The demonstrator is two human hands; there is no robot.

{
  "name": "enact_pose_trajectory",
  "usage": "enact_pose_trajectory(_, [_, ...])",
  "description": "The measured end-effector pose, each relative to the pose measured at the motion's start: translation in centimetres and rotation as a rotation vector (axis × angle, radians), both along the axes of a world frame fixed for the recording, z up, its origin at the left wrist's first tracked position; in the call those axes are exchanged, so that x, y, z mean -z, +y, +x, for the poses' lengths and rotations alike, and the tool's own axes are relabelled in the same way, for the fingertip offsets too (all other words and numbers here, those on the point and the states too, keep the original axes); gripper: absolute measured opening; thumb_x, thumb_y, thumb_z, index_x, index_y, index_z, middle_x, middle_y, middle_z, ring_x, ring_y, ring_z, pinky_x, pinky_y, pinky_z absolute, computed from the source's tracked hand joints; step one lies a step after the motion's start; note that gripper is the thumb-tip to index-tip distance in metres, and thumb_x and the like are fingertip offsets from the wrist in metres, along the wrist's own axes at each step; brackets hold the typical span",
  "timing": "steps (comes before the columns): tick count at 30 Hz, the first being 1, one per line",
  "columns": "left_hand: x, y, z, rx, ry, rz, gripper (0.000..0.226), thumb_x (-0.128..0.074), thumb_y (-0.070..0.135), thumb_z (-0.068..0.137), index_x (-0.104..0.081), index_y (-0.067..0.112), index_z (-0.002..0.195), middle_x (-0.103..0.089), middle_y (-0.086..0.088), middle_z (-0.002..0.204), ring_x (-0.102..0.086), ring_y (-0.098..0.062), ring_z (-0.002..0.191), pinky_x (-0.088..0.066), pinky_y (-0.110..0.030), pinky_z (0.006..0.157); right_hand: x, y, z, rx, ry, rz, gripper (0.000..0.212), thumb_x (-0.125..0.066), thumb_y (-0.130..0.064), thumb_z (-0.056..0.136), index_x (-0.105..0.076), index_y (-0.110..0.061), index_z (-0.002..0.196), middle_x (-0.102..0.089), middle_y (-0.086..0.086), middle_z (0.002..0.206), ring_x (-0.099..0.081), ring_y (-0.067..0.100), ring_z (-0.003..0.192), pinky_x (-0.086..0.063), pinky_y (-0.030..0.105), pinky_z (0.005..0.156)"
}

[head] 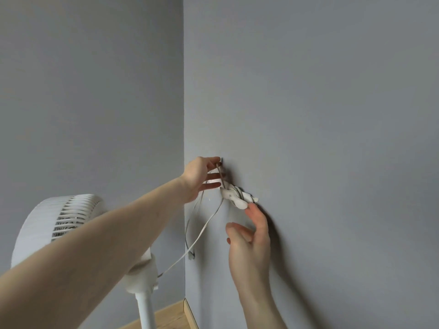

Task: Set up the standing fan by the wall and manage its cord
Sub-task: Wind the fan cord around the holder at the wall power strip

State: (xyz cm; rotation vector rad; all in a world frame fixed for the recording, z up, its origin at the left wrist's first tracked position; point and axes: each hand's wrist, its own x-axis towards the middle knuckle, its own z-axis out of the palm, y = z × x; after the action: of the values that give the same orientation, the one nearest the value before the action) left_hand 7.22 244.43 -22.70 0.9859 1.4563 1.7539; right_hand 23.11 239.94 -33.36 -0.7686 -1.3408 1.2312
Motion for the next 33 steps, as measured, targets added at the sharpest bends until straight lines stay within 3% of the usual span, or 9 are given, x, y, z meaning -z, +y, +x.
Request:
enact_pose_trajectory(4, [-1.9,-0.2,0.9,-0.040,0.096,0.042,0.051,-0.032,-0.008,0.088,-0.066,0.004,0.124,-0.071,-0.010,0.116,-0.073,-0.028,0.105,-0.059,-0.037,0.084,-0.4,-0.2,0.0,-0.047,-0.014,-0.026,0.058,-0.062,-0.023,0.083,-0.050,-0.051,0.132,-0.065,-0.012,0.125,-0.068,0.004,0.100,-0.050,0.025,0.083])
enact_pose_trajectory(8, [-2.2,-0.3,1.3,-0.090,0.357,0.047,0.063,-0.029,-0.019,0.081,-0.065,0.005,0.128,-0.069,-0.001,0.100,-0.069,-0.015,0.090,-0.053,-0.029,0.079,-0.7,0.0,0.4,-0.077,-0.015,-0.056,0.069,-0.058,-0.023,0.077,-0.044,-0.049,0.139,-0.064,-0.009,0.125,-0.066,0.004,0.103,-0.049,0.023,0.079])
enact_pose_trajectory(13, [-1.8,0.0,3.4,-0.247,0.550,0.070,0.062,-0.029,-0.013,0.082,-0.074,0.021,0.107,-0.065,0.004,0.090,-0.062,-0.008,0.085,-0.047,-0.011,0.063,-1.1,-0.1,0.7,-0.082,-0.005,-0.058,0.071,-0.053,-0.027,0.071,-0.046,-0.050,0.139,-0.065,-0.007,0.124,-0.065,0.004,0.100,-0.054,0.035,0.095])
enact_pose_trajectory(16, [-1.6,0.1,3.8,-0.389,0.858,0.097,0.061,-0.036,-0.012,0.075,-0.076,0.025,0.101,-0.064,0.002,0.091,-0.059,-0.011,0.079,-0.046,-0.013,0.061,-1.1,0.3,1.0,-0.083,-0.019,-0.061,0.068,-0.056,-0.025,0.077,-0.047,-0.050,0.139,-0.065,-0.006,0.121,-0.066,0.007,0.102,-0.052,0.030,0.089])
enact_pose_trajectory(18, [-1.2,0.2,3.5,-0.467,1.029,0.115,0.056,-0.041,-0.010,0.077,-0.076,0.027,0.100,-0.062,0.004,0.096,-0.060,-0.012,0.085,-0.049,-0.022,0.070,-1.1,0.3,1.1,-0.094,-0.019,-0.073,0.064,-0.058,-0.018,0.085,-0.047,-0.049,0.141,-0.065,-0.019,0.112,-0.066,0.009,0.104,-0.052,0.030,0.088])
enact_pose_trajectory(20, [-0.9,0.0,3.5,-0.518,1.079,0.106,0.047,-0.044,-0.004,0.085,-0.075,0.029,0.100,-0.061,0.006,0.102,-0.060,-0.013,0.092,-0.051,-0.030,0.072,-1.2,0.2,1.0,-0.094,-0.008,-0.069,0.065,-0.056,-0.012,0.088,-0.046,-0.044,0.144,-0.064,-0.036,0.098,-0.064,0.007,0.102,-0.052,0.040,0.098])
enact_pose_trajectory(24, [-0.7,-0.3,3.2,-0.563,1.332,0.065,0.031,-0.048,0.008,0.095,-0.070,0.026,0.106,-0.059,0.005,0.110,-0.055,-0.017,0.106,-0.044,-0.031,0.068,-1.0,0.3,0.8,-0.094,0.037,-0.056,0.065,-0.055,-0.007,0.089,-0.047,-0.042,0.144,-0.057,-0.052,0.087,-0.060,-0.012,0.091,-0.051,0.048,0.102])
enact_pose_trajectory(27, [-1.4,-0.3,2.2,-0.621,1.392,0.040,0.021,-0.053,0.014,0.095,-0.070,0.022,0.105,-0.057,0.000,0.110,-0.056,-0.023,0.107,-0.042,-0.032,0.074,-0.7,0.6,1.1,-0.117,0.049,-0.062,0.064,-0.054,-0.006,0.090,-0.048,-0.042,0.142,-0.056,-0.052,0.078,-0.059,-0.017,0.077,-0.051,0.048,0.102])
enact_pose_trajectory(33, [-3.1,-0.8,0.5,-0.715,1.284,-0.086,0.021,-0.049,0.022,0.099,-0.065,0.016,0.112,-0.054,-0.006,0.122,-0.052,-0.028,0.114,-0.036,-0.037,0.090,-0.6,1.1,1.4,-0.164,0.091,-0.110,0.062,-0.057,-0.010,0.090,-0.051,-0.047,0.139,-0.061,-0.044,0.090,-0.057,-0.023,0.088,-0.050,0.047,0.104])
